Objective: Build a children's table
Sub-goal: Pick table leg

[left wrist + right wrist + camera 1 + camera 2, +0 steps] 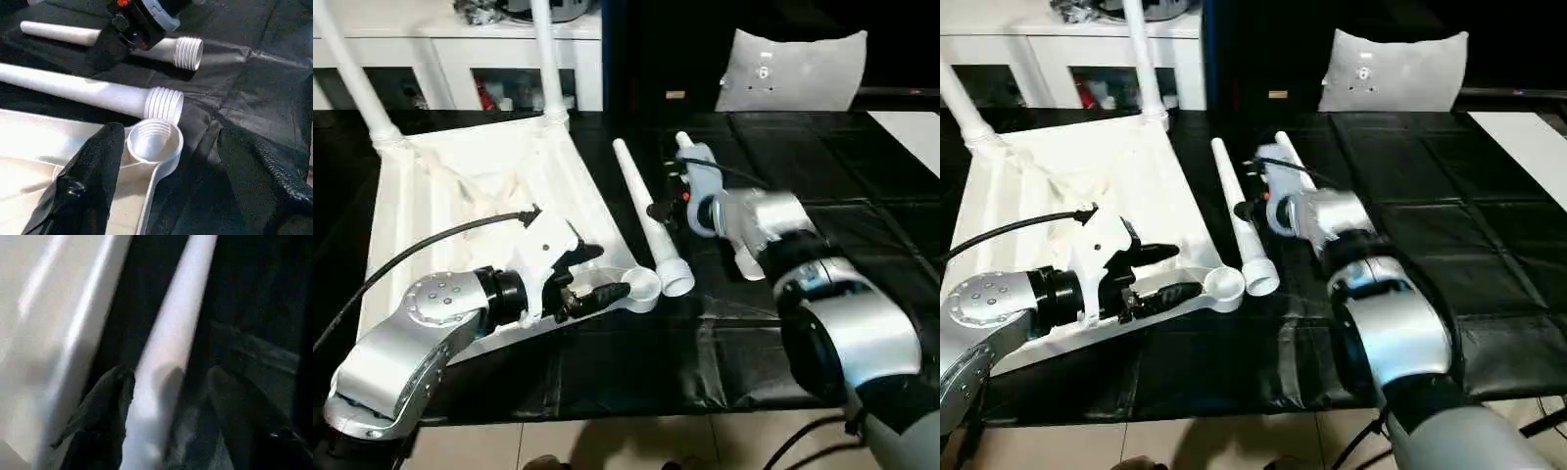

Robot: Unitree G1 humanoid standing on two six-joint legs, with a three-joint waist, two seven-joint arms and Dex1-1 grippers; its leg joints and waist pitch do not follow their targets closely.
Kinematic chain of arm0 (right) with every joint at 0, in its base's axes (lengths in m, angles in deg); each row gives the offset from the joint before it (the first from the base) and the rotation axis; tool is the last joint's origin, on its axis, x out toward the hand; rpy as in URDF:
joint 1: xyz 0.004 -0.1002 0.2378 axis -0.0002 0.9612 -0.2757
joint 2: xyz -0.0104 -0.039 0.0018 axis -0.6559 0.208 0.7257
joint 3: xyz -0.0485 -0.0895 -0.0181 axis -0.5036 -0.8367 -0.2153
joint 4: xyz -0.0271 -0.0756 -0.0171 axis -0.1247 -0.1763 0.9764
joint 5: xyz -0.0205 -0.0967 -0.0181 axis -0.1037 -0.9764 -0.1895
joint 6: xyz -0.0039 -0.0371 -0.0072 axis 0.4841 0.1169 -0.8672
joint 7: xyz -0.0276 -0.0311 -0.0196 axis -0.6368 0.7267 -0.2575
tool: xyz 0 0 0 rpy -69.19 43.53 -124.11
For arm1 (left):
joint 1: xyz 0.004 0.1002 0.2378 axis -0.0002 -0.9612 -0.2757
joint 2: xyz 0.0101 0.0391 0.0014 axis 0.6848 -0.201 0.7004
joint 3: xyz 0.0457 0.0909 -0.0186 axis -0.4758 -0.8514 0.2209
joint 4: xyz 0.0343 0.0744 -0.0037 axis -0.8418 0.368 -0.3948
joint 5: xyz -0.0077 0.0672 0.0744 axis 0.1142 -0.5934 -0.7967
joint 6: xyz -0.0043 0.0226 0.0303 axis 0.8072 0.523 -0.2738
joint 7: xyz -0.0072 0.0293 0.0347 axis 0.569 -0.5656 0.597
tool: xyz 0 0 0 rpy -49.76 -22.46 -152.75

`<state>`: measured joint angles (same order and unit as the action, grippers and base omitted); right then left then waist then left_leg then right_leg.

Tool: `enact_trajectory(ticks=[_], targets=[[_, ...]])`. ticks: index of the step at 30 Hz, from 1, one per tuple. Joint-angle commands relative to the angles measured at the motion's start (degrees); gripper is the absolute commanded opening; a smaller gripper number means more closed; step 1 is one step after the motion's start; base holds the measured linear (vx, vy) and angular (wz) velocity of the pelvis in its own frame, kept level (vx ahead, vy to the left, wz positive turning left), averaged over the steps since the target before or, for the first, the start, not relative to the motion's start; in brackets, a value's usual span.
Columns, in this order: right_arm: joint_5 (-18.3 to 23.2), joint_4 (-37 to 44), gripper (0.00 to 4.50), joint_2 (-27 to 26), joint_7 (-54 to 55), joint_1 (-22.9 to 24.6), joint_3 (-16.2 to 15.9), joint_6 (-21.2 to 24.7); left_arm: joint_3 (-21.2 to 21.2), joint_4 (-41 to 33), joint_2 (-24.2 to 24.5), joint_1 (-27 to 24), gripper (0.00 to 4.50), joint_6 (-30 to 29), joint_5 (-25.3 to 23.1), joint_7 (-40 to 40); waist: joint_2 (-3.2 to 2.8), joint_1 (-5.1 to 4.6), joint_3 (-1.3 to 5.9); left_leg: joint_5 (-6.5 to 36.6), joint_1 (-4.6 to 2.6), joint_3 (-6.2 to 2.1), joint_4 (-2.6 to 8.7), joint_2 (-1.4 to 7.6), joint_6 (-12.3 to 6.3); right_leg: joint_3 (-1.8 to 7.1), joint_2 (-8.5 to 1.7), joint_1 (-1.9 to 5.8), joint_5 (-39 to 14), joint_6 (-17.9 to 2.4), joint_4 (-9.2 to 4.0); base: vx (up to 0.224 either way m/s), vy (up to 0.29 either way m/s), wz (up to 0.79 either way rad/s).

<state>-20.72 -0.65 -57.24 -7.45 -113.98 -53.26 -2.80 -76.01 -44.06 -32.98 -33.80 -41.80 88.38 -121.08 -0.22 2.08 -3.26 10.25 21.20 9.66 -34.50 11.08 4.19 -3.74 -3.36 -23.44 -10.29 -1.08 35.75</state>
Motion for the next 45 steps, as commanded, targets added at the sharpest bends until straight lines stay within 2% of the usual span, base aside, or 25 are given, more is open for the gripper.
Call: enact_trajectory(ticks=[1, 2, 3, 4, 6, 7, 8, 10, 11, 12, 14, 15, 16, 19, 31, 37, 40, 41, 42, 43, 44, 45], targets=[[-1.02, -1.7, 3.07, -0.08, 0.41, -0.95, 0.0, 0.58, -0.05, -1.37, 0.83, -0.48, 3.71, -0.97, 0.58, 0.27, -0.35, 0.11, 3.33, 17.67, -0.55, -0.62, 3.95, 1.56, 2.69, 2.71, -3.93, 2.35, -19.83, -10.4, -4.4, 0.0, 0.0, 0.0], [-1.02, -1.7, 3.07, -0.08, 0.41, -0.95, 0.0, 0.58, -0.05, -1.37, 0.83, -0.48, 3.71, -0.97, 0.58, 0.27, -0.34, 0.08, 3.37, 17.26, -0.53, -0.58, 3.93, 1.55, 2.65, 2.73, -3.92, 2.38, -19.35, -10.47, -4.37, 0.0, 0.0, 0.0], [-1.46, -2.42, 3.07, 0.03, 0.96, -1.09, -0.13, 0.09, -0.22, -1.5, 0.58, -0.44, 3.71, -1.18, 0.57, 0.53, -0.02, 0.0, 3.37, 16.94, -0.51, -0.52, 3.94, 1.59, 2.57, 2.76, -3.85, 2.36, -18.93, -10.55, -4.36, 0.0, 0.0, 0.0], [-1.59, -2.62, 3.27, 0.08, 0.94, -1.12, -0.23, -0.08, -0.26, -1.56, 0.45, -0.39, 3.71, -1.28, 0.55, 0.67, -0.26, 0.14, 3.38, 16.5, -0.56, -0.49, 3.9, 1.55, 2.62, 2.77, -3.87, 2.37, -18.48, -10.7, -4.27, 0.0, 0.0, 0.0], [-2.14, -2.78, 3.41, -0.02, 0.43, -1.12, -0.78, -0.89, -0.07, -1.83, 0.11, -0.49, 3.71, -1.5, 0.84, 0.79, -0.22, 0.11, 3.43, 15.94, -0.45, -0.45, 3.88, 1.55, 2.56, 2.76, -3.81, 2.47, -17.29, -10.83, -4.14, 0.0, 0.0, 0.0], [-2.02, -2.85, 3.5, -0.21, 0.52, -1.19, -0.57, -1.42, 0.01, -1.97, 0.04, -0.52, 3.71, -1.69, 0.95, 0.83, -0.4, 0.11, 3.4, 15.98, -0.44, -0.45, 3.9, 1.55, 2.57, 2.76, -3.83, 2.46, -17.08, -10.92, -4.14, 0.0, 0.0, 0.0], [-2.04, -2.91, 3.5, -0.28, 0.61, -1.2, -0.57, -1.48, -0.02, -1.97, 0.2, -0.52, 3.71, -1.79, 0.84, 0.84, -0.14, 0.09, 3.45, 15.73, -0.42, -0.4, 3.85, 1.53, 2.44, 2.79, -3.85, 2.55, -16.83, -10.98, -4.16, 0.0, 0.0, 0.0], [-2.27, -3.31, 3.69, -0.45, 0.62, -1.33, -0.71, -1.51, -0.2, -1.9, 0.68, -0.46, 3.71, -1.88, 0.58, 0.86, -0.15, 0.11, 3.38, 15.74, -0.39, -0.42, 3.86, 1.5, 2.3, 2.77, -3.82, 2.52, -17.3, -10.83, -4.15, 0.0, 0.0, 0.0], [-2.4, -3.53, 3.69, -0.67, 0.41, -1.37, -0.78, -1.47, -0.33, -1.78, 1.04, -0.37, 3.71, -1.84, 0.33, 0.87, -0.18, 0.11, 3.4, 15.69, -0.39, -0.44, 3.86, 1.5, 2.27, 2.78, -3.85, 2.52, -17.54, -10.72, -4.15, 0.0, 0.0, 0.0], [-2.41, -3.56, 3.83, -0.74, 0.29, -1.37, -0.81, -1.44, -0.35, -1.72, 1.1, -0.32, 3.71, -1.83, 0.27, 0.88, -0.49, 0.15, 3.39, 15.82, -0.43, -0.47, 3.84, 1.49, 2.31, 2.79, -3.87, 2.46, -17.65, -10.7, -4.14, 0.0, 0.0, 0.0], [-2.73, -3.84, 3.93, -1.2, -0.1, -1.35, -0.98, -1.4, -0.39, -1.36, 1.12, -0.19, 3.71, -1.66, 0.07, 0.93, -0.36, 0.06, 3.36, 16.31, -0.48, -0.47, 3.88, 1.54, 2.39, 2.77, -3.81, 2.4, -17.96, -10.67, -4.2, 0.0, 0.0, 0.0], [-2.83, -4.04, 3.97, -1.48, -0.41, -1.2, -1.1, -1.3, -0.68, -1.01, 1.18, 0.02, 3.71, -1.84, -0.23, 1.06, -0.92, 0.08, 3.37, 16.5, -0.51, -0.57, 3.87, 1.54, 2.6, 2.78, -3.86, 2.41, -17.82, -10.82, -4.11, 0.0, 0.0, 0.0], [-2.91, -4.29, 4.08, -1.73, -0.58, -0.93, -1.25, -1.38, -1.12, -0.67, 1.17, 0.09, 3.71, -1.93, -0.54, 1.23, -1.08, 0.02, 3.41, 16.7, -0.55, -0.54, 3.86, 1.54, 2.67, 2.76, -3.78, 2.36, -17.48, -10.89, -4.19, 0.0, 0.0, 0.0], [-3.23, -4.67, 4.42, -2.04, -0.2, -0.58, -1.41, -1.58, -1.45, -0.76, 0.95, 0.3, 3.71, -2.13, -0.34, 1.31, -0.92, -0.01, 3.47, 16.87, -0.61, -0.56, 3.86, 1.57, 2.77, 2.73, -3.76, 2.43, -16.41, -11.45, -4.07, 0.0, 0.0, 0.0], [-7.41, -6.69, 4.47, 0.0, -1.81, 2.1, -4.8, -2.74, -1.73, 0.03, 2.15, 0.61, 3.71, -1.93, -1.07, 1.29, -1.09, 0.09, 3.42, 17.06, -0.63, -0.5, 3.75, 1.55, 2.82, 2.76, -3.74, 2.49, -15.93, -11.95, -4.07, 0.0, 0.0, 0.0], [-8.73, -7.18, 4.47, 3.07, -4.8, 3.7, -5.66, -3.19, -1.37, 1.52, 2.6, 1.01, 3.71, -1.07, -1.56, 1.11, -0.74, 0.05, 3.36, 17.64, -0.67, -0.5, 3.66, 1.47, 2.42, 2.73, -3.78, 2.59, -18.5, -11.26, -4.3, 0.0, 0.0, 0.0], [-6.18, -6.71, 4.47, 3.79, -6.97, 3.18, -3.05, -2.78, -1.32, 1.87, 2.62, 1.22, 3.71, -0.39, -1.64, 0.8, -0.76, -0.13, 3.41, 17.52, -0.57, -0.51, 3.61, 1.45, 2.15, 2.69, -3.73, 2.62, -18.36, -11.44, -4.33, 0.0, 0.0, 0.0], [-6.18, -6.71, 4.47, 3.79, -6.97, 3.18, -3.05, -2.78, -1.32, 1.87, 2.62, 1.22, 3.71, -0.39, -1.64, 0.8, -0.45, -0.21, 3.43, 17.42, -0.53, -0.5, 3.59, 1.46, 1.95, 2.69, -3.72, 2.68, -18.4, -11.42, -4.35, 0.0, 0.0, 0.0], [-5.27, -6.52, 4.47, 3.75, -7.2, 3.2, -2.1, -3.06, -1.66, 2.07, 2.81, 1.47, 3.71, -0.01, -1.81, 0.45, -0.58, -0.14, 3.43, 16.95, -0.49, -0.55, 3.59, 1.5, 1.81, 2.67, -3.8, 2.67, -18.37, -11.51, -4.28, 0.0, 0.0, 0.0], [-3.79, -6.31, 4.22, 3.33, -5.69, 3.49, -0.22, -4.08, -2.68, 3.52, 2.83, 2.78, 3.71, 1.27, -2.7, 0.09, -0.86, -0.18, 3.42, 16.93, -0.52, -0.52, 3.57, 1.44, 1.69, 2.67, -3.71, 2.61, -18.23, -11.45, -4.41, 0.0, 0.0, 0.0], [-2.69, -6.25, 4.15, 3.08, -5.19, 3.87, 1.1, -4.72, -2.99, 4.56, 2.19, 3.86, 3.71, 1.56, -3.16, 0.6, -0.67, -0.16, 3.48, 16.82, -0.64, -0.46, 3.56, 1.39, 1.58, 2.66, -3.64, 2.57, -18.06, -11.4, -4.49, 0.0, 0.0, 0.0], [-2.46, -6.26, 4.1, 3.04, -5.52, 3.99, 1.42, -4.74, -2.9, 4.74, 1.9, 4.1, 3.71, 1.36, -3.11, 0.85, -0.79, -0.1, 3.55, 16.67, -0.71, -0.47, 3.49, 1.41, 1.68, 2.67, -3.7, 2.57, -17.7, -11.5, -4.3, 0.0, 0.0, 0.0]])
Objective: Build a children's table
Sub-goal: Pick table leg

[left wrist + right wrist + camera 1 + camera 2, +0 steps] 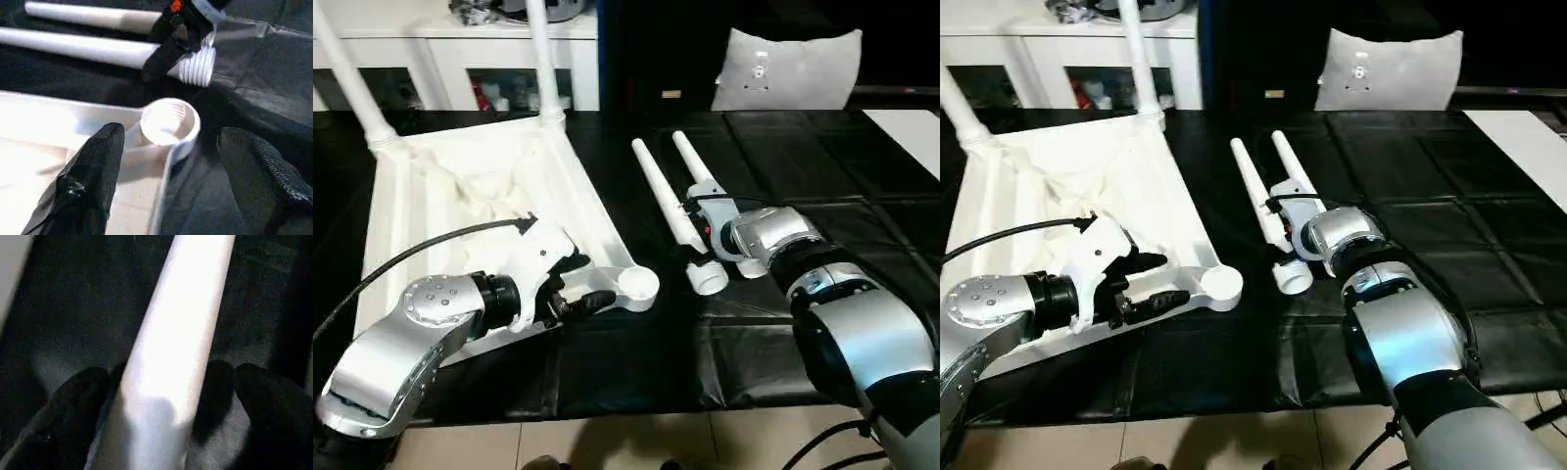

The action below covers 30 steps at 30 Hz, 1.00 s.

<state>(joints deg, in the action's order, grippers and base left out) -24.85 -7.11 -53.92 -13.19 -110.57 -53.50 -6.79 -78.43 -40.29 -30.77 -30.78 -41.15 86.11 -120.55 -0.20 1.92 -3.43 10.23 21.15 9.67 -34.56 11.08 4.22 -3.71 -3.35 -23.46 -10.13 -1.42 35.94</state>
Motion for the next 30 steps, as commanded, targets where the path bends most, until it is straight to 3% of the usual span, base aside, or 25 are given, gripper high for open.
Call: enact_trajectory(ticks=[1, 5, 13, 15, 17, 18, 19, 24, 27, 30], targets=[[1.81, 0.12, 4.1, -0.31, -0.61, 0.72, 1.83, -0.18, -0.15, 0.74, -0.79, 0.95, 3.71, 0.27, -0.4, 0.62, -0.77, -0.02, 3.77, 16.17, -0.52, -0.46, 3.53, 1.42, 1.64, 2.61, -3.72, 2.72, -17.02, -11.51, -4.42, 0.0, 0.0, 0.0], [1.68, -0.01, 3.7, -0.35, -2.17, 1.1, 1.54, 0.31, -0.27, -0.81, -0.92, -0.38, 3.71, -0.4, 0.42, 0.49, -0.75, -0.02, 3.9, 14.54, -0.25, -0.42, 3.49, 1.51, 1.33, 2.54, -3.68, 2.95, -14.13, -12.87, -4.03, 0.0, 0.0, 0.0], [1.07, -0.04, 3.1, -0.88, -4.04, 1.8, 1.21, 0.17, -0.93, 0.43, -1.79, -1.31, 3.71, 2.27, -2.72, 3.23, -0.62, 0.06, 3.64, 16.66, -0.57, -0.49, 3.59, 1.59, 1.29, 2.5, -3.75, 2.72, -18.07, -11.91, -4.51, 0.0, 0.0, 0.0], [1.28, 0.05, 2.86, -0.9, -3.73, 2.03, 1.77, -0.14, -0.86, 0.41, -1.79, -1.68, 3.71, 2.61, -3.31, 3.72, -1.09, 0.08, 3.63, 17.05, -0.59, -0.59, 3.61, 1.55, 1.52, 2.48, -3.78, 2.67, -18.94, -11.45, -4.56, 0.0, 0.0, 0.0], [1.42, 0.17, 2.65, -0.91, -3.71, 2.21, 2.14, -0.37, -0.66, 0.24, -1.69, -2.03, 3.71, 2.82, -3.43, 3.81, -0.88, 0.04, 3.66, 17.17, -0.54, -0.6, 3.62, 1.56, 1.47, 2.47, -3.79, 2.71, -18.82, -11.46, -4.61, 0.0, 0.0, 0.0], [1.49, 0.29, 2.65, -0.94, -3.71, 2.33, 2.25, -0.35, -0.5, 0.16, -1.57, -2.19, 3.71, 2.83, -3.33, 3.69, -1.42, 0.09, 3.65, 17.36, -0.59, -0.65, 3.61, 1.55, 1.61, 2.48, -3.8, 2.65, -18.72, -11.52, -4.53, 0.0, 0.0, 0.0], [1.64, 0.44, 2.65, -0.98, -3.75, 2.47, 2.42, -0.29, -0.44, 0.16, -1.42, -2.28, 3.71, 2.9, -3.33, 3.63, -1.18, 0.0, 3.69, 17.43, -0.61, -0.59, 3.6, 1.56, 1.58, 2.47, -3.74, 2.64, -18.18, -11.73, -4.6, 0.0, 0.0, 0.0], [3.51, 1.4, 2.19, -0.91, -2.19, 3.45, 4.61, 0.23, 0.18, 0.66, -1.88, -2.07, 3.71, 3.15, -3.18, 3.85, -1.23, 0.12, 3.64, 18.49, -0.75, -0.69, 3.67, 1.54, 1.72, 2.39, -3.73, 2.59, -18.73, -11.79, -4.66, 0.0, 0.0, 0.0], [4.82, 3.18, 2.03, -0.75, -0.83, 4.58, 6.42, -2.2, 1.12, 0.14, -2.66, -2.35, 3.71, 2.39, -2.65, 4.49, -1.22, 0.14, 3.59, 18.94, -0.79, -0.66, 3.68, 1.5, 1.85, 2.37, -3.74, 2.56, -19.54, -11.38, -4.85, 0.0, 0.0, 0.0], [6.57, 6.63, 1.95, -0.78, -1.11, 5.97, 7.86, -3.2, 2.63, -0.43, -3.93, -2.22, 3.71, 1.11, -1.41, 5.51, -0.76, 0.21, 3.67, 18.49, -0.65, -0.66, 3.67, 1.41, 1.61, 2.33, -3.78, 2.71, -20.14, -10.93, -4.85, 0.0, 0.0, 0.0]])
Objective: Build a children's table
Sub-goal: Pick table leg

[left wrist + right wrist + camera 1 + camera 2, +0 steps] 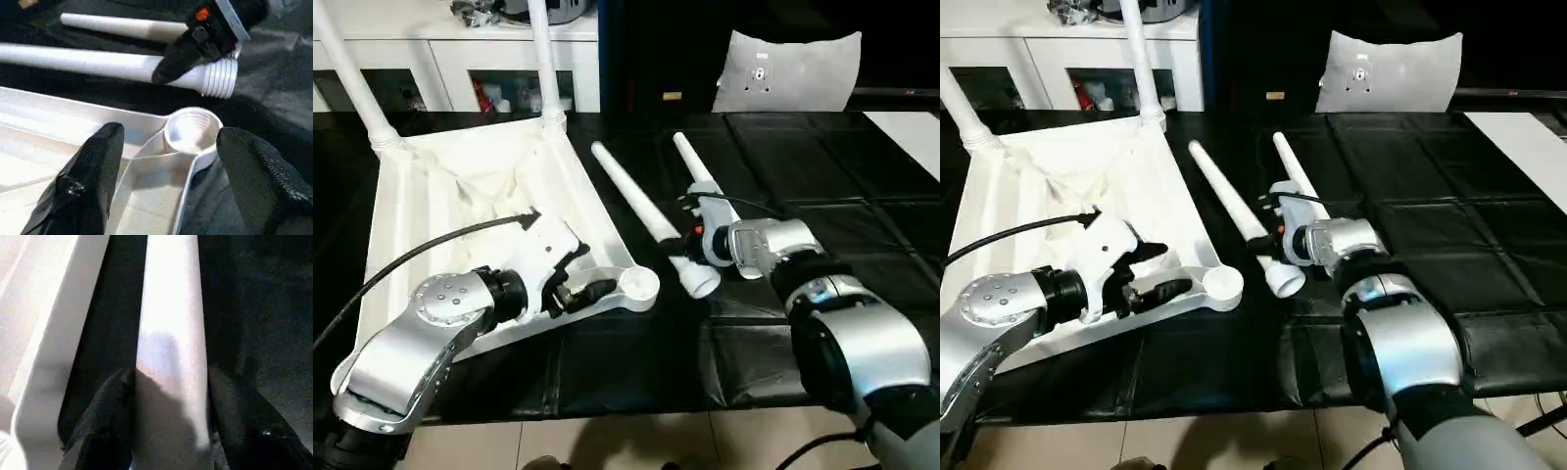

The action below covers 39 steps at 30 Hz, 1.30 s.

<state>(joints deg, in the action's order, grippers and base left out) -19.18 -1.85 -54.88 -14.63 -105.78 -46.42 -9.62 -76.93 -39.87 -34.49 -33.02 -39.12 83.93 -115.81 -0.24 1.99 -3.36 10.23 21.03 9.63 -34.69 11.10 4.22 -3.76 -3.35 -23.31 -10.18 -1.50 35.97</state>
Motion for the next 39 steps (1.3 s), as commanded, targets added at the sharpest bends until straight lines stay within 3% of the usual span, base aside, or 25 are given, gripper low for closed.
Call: enact_trajectory(ticks=[1, 2, 3, 4, 5, 6, 8, 9, 10, 15, 17, 19, 22, 25, 27, 30, 35, 38, 39], targets=[[2.45, 3.32, 1.93, 0.12, -0.02, 1.59, 2.18, -0.09, 2.26, -1.15, -0.96, 0.34, 3.71, -1.84, 2.15, 0.9, -0.81, 0.17, 3.57, 18.54, -0.59, -0.65, 3.8, 1.39, 1.56, 2.37, -3.75, 2.47, -20.41, -10.75, -4.89, 0.0, 0.0, 0.0], [2.55, 3.44, 1.91, 0.11, -0.04, 1.61, 2.27, -0.08, 2.33, -1.17, -1.01, 0.36, 3.71, -1.89, 2.24, 0.9, -0.56, 0.2, 3.59, 18.1, -0.51, -0.57, 3.78, 1.33, 1.3, 2.4, -3.83, 2.61, -20.8, -10.54, -4.97, 0.0, 0.0, 0.0], [5.2, 7.27, 1.91, -0.23, -0.73, 2.68, 4.65, 0.17, 3.97, -1.69, -2.0, 0.7, 3.71, -2.94, 4.04, 1.15, -0.66, 0.28, 3.67, 17.76, -0.55, -0.61, 3.74, 1.37, 1.29, 2.39, -3.88, 2.55, -20.69, -10.59, -4.96, 0.0, 0.0, 0.0], [7.63, 10.68, 1.9, -0.68, -0.97, 3.87, 6.89, 0.25, 4.86, -1.94, -2.48, 1.04, 3.71, -3.33, 5.02, 1.19, -0.11, 0.36, 3.56, 17.32, -0.43, -0.43, 3.83, 1.33, 0.92, 2.43, -3.77, 2.64, -20.43, -10.28, -5.14, 0.0, 0.0, 0.0], [8.93, 12.74, 1.88, -1.0, -0.94, 4.66, 8.09, 0.36, 5.21, -2.03, -2.63, 1.23, 3.71, -3.42, 5.35, 1.18, -0.4, 0.64, 3.68, 16.33, -0.47, -0.5, 3.87, 1.43, 0.81, 2.51, -3.83, 2.71, -19.48, -9.98, -4.97, 0.0, 0.0, 0.0], [11.3, 17.43, 1.87, -1.62, -1.63, 6.87, 9.93, -1.39, 6.29, -1.98, -3.57, 1.66, 3.71, -3.57, 6.29, 1.56, -0.32, 0.57, 3.79, 15.22, -0.28, -0.53, 3.94, 1.43, 0.56, 2.46, -3.66, 2.77, -17.97, -10.09, -4.71, 0.0, 0.0, 0.0], [12.41, 20.0, 1.87, -2.02, -1.98, 8.29, 10.56, -1.97, 7.01, -1.93, -4.2, 1.72, 3.71, -3.68, 6.64, 1.96, -0.35, 0.76, 3.92, 14.13, -0.25, -0.51, 3.92, 1.47, 0.31, 2.43, -3.72, 2.82, -16.66, -10.35, -4.61, 0.0, 0.0, 0.0], [13.92, 23.13, 1.86, -2.48, -2.67, 10.24, 11.38, -2.7, 7.77, -1.71, -4.95, 1.86, 3.71, -3.77, 7.15, 2.39, -0.2, 0.9, 3.86, 13.97, -0.39, -0.35, 3.88, 1.4, 0.06, 2.46, -3.67, 2.69, -16.85, -10.28, -4.82, 0.0, 0.0, 0.0], [15.8, 26.72, 1.86, -3.05, -3.18, 12.68, 12.5, -3.68, 8.69, -1.44, -6.11, 2.28, 3.71, -4.01, 8.09, 2.92, -0.4, 1.09, 3.77, 13.93, -0.36, -0.31, 3.92, 1.4, -0.03, 2.52, -3.73, 2.68, -17.39, -9.73, -4.92, 0.0, 0.0, 0.0], [20.68, 35.21, 1.86, -4.89, -4.52, 16.73, 15.17, -3.86, 11.84, -0.13, -10.33, 4.65, 3.71, -5.33, 12.11, 4.81, -0.36, 1.83, 3.97, 12.31, -0.43, -0.26, 3.97, 1.44, -0.17, 2.56, -3.69, 2.75, -15.47, -9.92, -4.93, 0.0, 0.0, 0.0], [21.89, 41.24, 1.86, -5.66, -5.32, 18.71, 14.21, -2.53, 13.4, 1.33, -12.44, 6.49, 3.9, -5.7, 13.81, 6.17, -0.59, 1.91, 3.88, 12.63, -0.45, -0.24, 4.02, 1.28, -0.12, 2.5, -3.51, 2.68, -16.06, -9.44, -5.07, 0.0, 0.0, 0.0], [23.0, 44.64, 1.86, -6.01, -6.01, 19.76, 13.59, -1.31, 14.25, 2.22, -13.61, 7.54, 4.16, -5.85, 14.76, 6.75, -0.33, 1.91, 3.83, 12.66, -0.29, -0.32, 4.18, 1.18, -0.15, 2.46, -3.49, 2.95, -17.01, -8.57, -5.27, 0.0, 0.0, 0.0], [28.94, 51.49, 1.86, -7.1, -8.09, 21.96, 13.79, 3.9, 16.24, 4.28, -17.52, 9.8, 4.14, -6.58, 17.85, 8.7, -0.52, 1.91, 3.81, 13.53, -0.45, -0.45, 4.23, 1.23, -0.04, 2.46, -3.59, 2.77, -19.25, -7.5, -5.49, 0.0, 0.0, 0.0], [32.1, 55.97, 1.86, -7.32, -9.78, 24.3, 12.53, 6.18, 17.14, 5.33, -20.11, 11.01, 4.24, -7.28, 19.68, 9.9, 0.0, 1.98, 3.81, 12.71, -0.34, -0.4, 4.25, 1.31, -0.45, 2.51, -3.58, 2.89, -18.73, -7.11, -5.66, 0.0, 0.0, 0.0], [36.28, 60.95, 1.86, -7.95, -11.72, 26.83, 10.92, 10.53, 20.28, 7.44, -25.9, 12.95, 4.45, -8.01, 24.33, 13.6, 0.15, 2.07, 3.8, 11.86, -0.2, -0.28, 4.19, 1.2, -0.63, 2.51, -3.58, 3.0, -18.55, -7.02, -5.76, 0.0, 0.0, 0.0], [36.36, 62.81, 1.86, -8.44, -12.8, 27.93, 8.75, 11.5, 24.13, 9.8, -30.22, 15.15, 4.5, -6.57, 29.77, 16.32, 0.29, 2.19, 3.9, 10.9, 0.26, -0.44, 4.22, 1.16, -0.84, 2.26, -3.73, 3.3, -18.55, -7.07, -5.94, 0.0, 0.0, 0.0], [37.8, 65.29, 1.86, -8.98, -12.12, 29.09, 7.75, 13.54, 25.74, 10.49, -32.11, 17.07, 4.5, -6.93, 34.25, 16.86, 0.13, 2.17, 3.88, 10.27, 0.01, -0.4, 4.26, 1.23, -1.03, 2.29, -3.66, 3.0, -19.61, -5.69, -6.29, 0.0, 0.0, 0.0], [38.99, 67.07, 1.86, -8.38, -11.91, 30.18, 6.84, 14.81, 27.71, 10.97, -33.75, 18.52, 4.5, -7.5, 36.42, 18.53, -0.02, 2.42, 4.05, 8.79, -0.01, -0.42, 4.18, 1.41, -0.89, 2.31, -3.61, 3.1, -16.09, -6.39, -5.98, 0.0, 0.0, 0.0], [39.16, 67.6, 1.86, -8.22, -11.86, 30.53, 6.51, 15.07, 27.38, 11.13, -33.3, 18.57, 4.5, -7.67, 35.63, 18.7, 0.19, 2.58, 4.07, 8.56, -0.06, -0.36, 4.15, 1.44, -0.97, 2.35, -3.61, 3.11, -14.9, -6.85, -5.87, 0.0, 0.0, 0.0]])
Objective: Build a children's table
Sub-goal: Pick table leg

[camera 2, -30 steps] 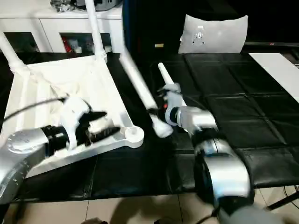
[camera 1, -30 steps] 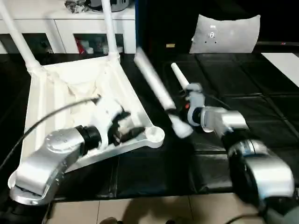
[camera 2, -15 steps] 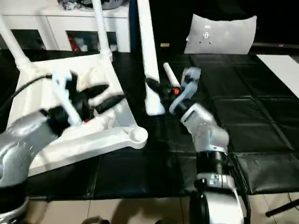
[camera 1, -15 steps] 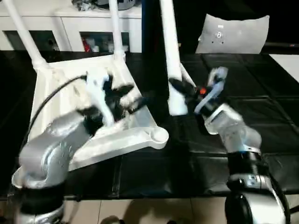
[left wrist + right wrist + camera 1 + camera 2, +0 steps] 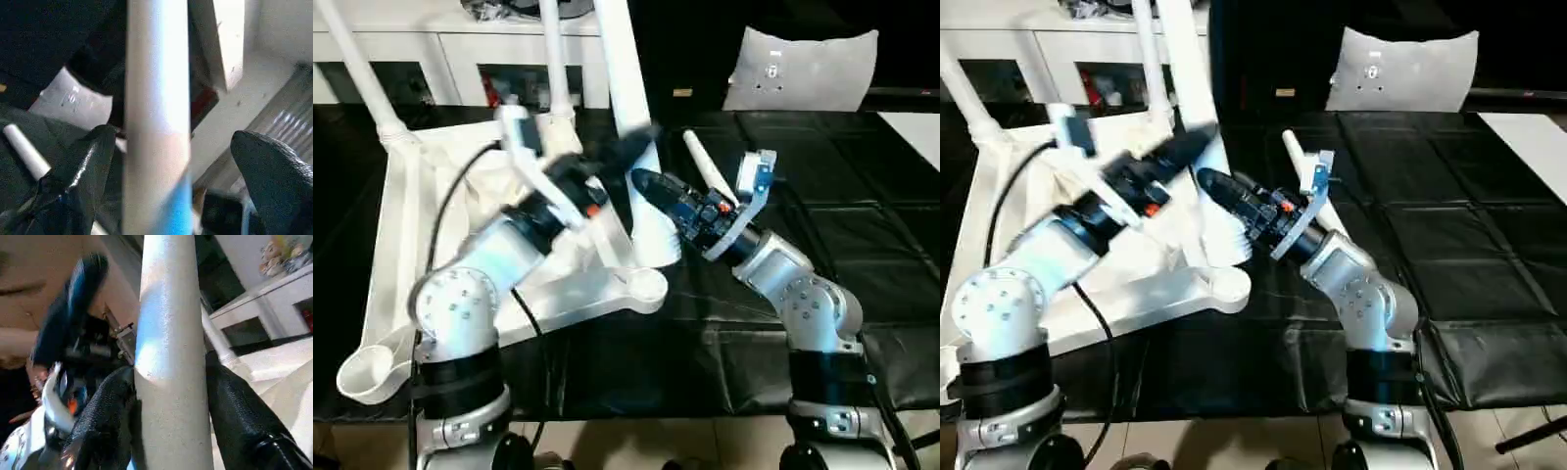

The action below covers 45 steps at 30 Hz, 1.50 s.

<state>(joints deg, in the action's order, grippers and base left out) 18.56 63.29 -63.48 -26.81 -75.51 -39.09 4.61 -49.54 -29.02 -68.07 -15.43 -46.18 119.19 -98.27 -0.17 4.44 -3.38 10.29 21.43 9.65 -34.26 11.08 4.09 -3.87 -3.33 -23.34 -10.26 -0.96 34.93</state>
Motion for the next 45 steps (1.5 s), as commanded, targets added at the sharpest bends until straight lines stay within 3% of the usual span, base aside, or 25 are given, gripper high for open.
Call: enact_trajectory(ticks=[1, 4, 5, 7, 8, 11, 13, 14, 18, 20, 27, 33, 37, 43, 45], targets=[[1.37, 2.97, 1.86, 0.52, 0.3, 0.49, -1.22, 0.96, -0.26, 0.56, 0.67, 0.91, 4.5, -0.74, -0.18, 1.34, 0.06, 0.28, 4.07, 8.36, -0.41, -0.38, 3.73, 1.4, -0.96, 2.47, -3.62, 3.19, -14.52, -7.26, -4.75, 0.0, 0.0, 0.0], [0.62, 3.59, 1.86, 0.83, 0.42, 0.58, -1.95, 0.74, -1.23, 0.63, 1.73, 0.49, 4.5, -0.56, -0.66, 1.26, 0.13, 0.66, 3.99, 8.23, -0.44, -0.37, 3.77, 1.43, -0.83, 2.55, -3.75, 3.18, -15.42, -6.44, -4.8, 0.0, 0.0, 0.0], [0.04, 3.87, 1.86, 1.07, 0.43, 0.62, -2.37, 0.49, -1.31, 0.42, 1.86, 0.26, 4.0, -0.51, 0.11, 0.88, -0.19, 0.64, 3.93, 8.63, -0.48, -0.41, 3.87, 1.47, -0.43, 2.54, -3.76, 3.14, -15.97, -6.14, -4.89, 0.0, 0.0, 0.0], [-7.02, 4.28, 1.86, 2.79, 1.85, 0.74, -6.09, -4.52, -1.42, -0.31, 2.44, -0.06, 4.0, 0.8, -1.13, 1.97, 0.27, 0.66, 3.91, 8.73, -0.38, -0.37, 3.87, 1.47, 0.28, 2.53, -3.84, 3.18, -16.69, -5.68, -4.96, 0.0, 0.0, 0.0], [-7.02, 4.28, 1.86, 2.79, 1.85, 0.74, -6.09, -4.52, -1.42, -0.31, 2.44, -0.06, 3.88, 0.8, -1.13, 1.97, 0.15, 0.65, 3.84, 8.91, -0.39, -0.38, 3.9, 1.43, 0.76, 2.56, -3.83, 3.14, -17.41, -5.18, -4.98, 0.0, 0.0, 0.0], [-11.49, 4.02, 1.86, 3.18, 4.09, 0.87, -8.55, -8.48, -3.37, -0.53, 4.38, -0.4, 3.88, 2.57, -5.95, 2.88, 0.23, 0.6, 3.78, 10.04, -0.49, -0.44, 3.96, 1.38, 0.7, 2.59, -3.92, 3.04, -19.8, -3.72, -5.2, 0.0, 0.0, 0.0], [-17.61, 3.69, 1.86, 3.32, 6.37, 1.01, -12.27, -14.94, -6.66, -1.19, 5.48, -1.07, 3.88, 5.17, -12.24, 5.99, 0.23, 0.51, 3.78, 10.36, -0.5, -0.51, 4.03, 1.57, 0.92, 2.62, -3.91, 2.84, -20.49, -2.67, -5.23, 0.0, 0.0, 0.0], [-18.48, 3.74, 1.86, 3.32, 6.67, 1.1, -12.73, -16.03, -7.05, -1.37, 5.41, -1.17, 3.88, 5.41, -12.73, 6.42, 0.13, 0.56, 3.8, 10.33, -0.48, -0.61, 4.07, 1.68, 1.05, 2.63, -3.99, 2.82, -20.24, -2.51, -5.22, 0.0, 0.0, 0.0], [-22.08, 3.11, 1.86, 2.35, 9.31, 1.22, -14.4, -20.99, -8.46, -1.73, 2.86, -1.16, 3.88, 6.96, -15.22, 11.15, 0.13, 0.46, 3.92, 9.63, -0.44, -0.45, 3.86, 1.57, 0.72, 2.74, -3.86, 2.93, -16.82, -4.17, -4.78, 0.0, 0.0, 0.0], [-24.29, 2.43, 1.86, 1.99, 10.09, 1.46, -15.81, -23.82, -10.61, -1.31, 2.9, -1.47, 3.88, 9.54, -19.81, 13.64, 0.3, 0.41, 3.88, 9.8, -0.3, -0.45, 3.87, 1.6, 0.48, 2.72, -3.81, 3.04, -15.41, -5.05, -4.65, 0.0, 0.0, 0.0], [-25.97, 0.8, 1.86, 1.46, 11.26, 1.63, -16.72, -27.25, -13.35, -2.27, 4.02, -2.09, 3.88, 13.66, -25.26, 14.39, 0.28, 0.25, 3.79, 10.98, -0.33, -0.52, 3.94, 1.61, 0.03, 2.75, -3.81, 2.89, -17.41, -4.23, -4.88, 0.0, 0.0, 0.0], [-26.77, -0.98, 1.86, 1.75, 11.39, 1.15, -16.87, -29.43, -14.0, -2.49, 4.54, -2.43, 3.88, 14.36, -26.55, 14.7, 0.19, 0.18, 3.86, 10.81, -0.33, -0.45, 3.82, 1.56, 0.12, 2.79, -3.78, 2.91, -15.58, -5.37, -4.65, 0.0, 0.0, 0.0], [-26.99, -1.76, 1.86, 1.64, 11.57, 0.85, -17.03, -30.4, -14.49, -2.23, 4.77, -2.78, 3.88, 14.97, -27.18, 14.04, -0.22, 0.12, 3.9, 11.05, -0.36, -0.51, 3.84, 1.57, 0.09, 2.74, -3.69, 2.99, -14.25, -5.86, -4.59, 0.0, 0.0, 0.0], [-27.04, -2.18, 1.86, 1.46, 11.27, 0.8, -17.35, -31.6, -15.94, -0.79, 6.02, -2.96, 3.86, 15.77, -28.74, 12.6, -0.08, 0.08, 3.9, 11.56, -0.41, -0.52, 3.87, 1.58, 0.0, 2.75, -3.71, 3.03, -14.44, -6.23, -4.54, 0.0, 0.0, 0.0], [-27.16, -2.25, 1.86, 1.72, 11.01, 0.78, -17.54, -31.88, -16.13, -0.61, 6.19, -3.12, 3.62, 15.43, -28.61, 12.08, -0.07, 0.07, 3.89, 11.37, -0.41, -0.51, 3.88, 1.61, 0.01, 2.76, -3.7, 3.03, -14.0, -6.45, -4.47, 0.0, 0.0, 0.0]])
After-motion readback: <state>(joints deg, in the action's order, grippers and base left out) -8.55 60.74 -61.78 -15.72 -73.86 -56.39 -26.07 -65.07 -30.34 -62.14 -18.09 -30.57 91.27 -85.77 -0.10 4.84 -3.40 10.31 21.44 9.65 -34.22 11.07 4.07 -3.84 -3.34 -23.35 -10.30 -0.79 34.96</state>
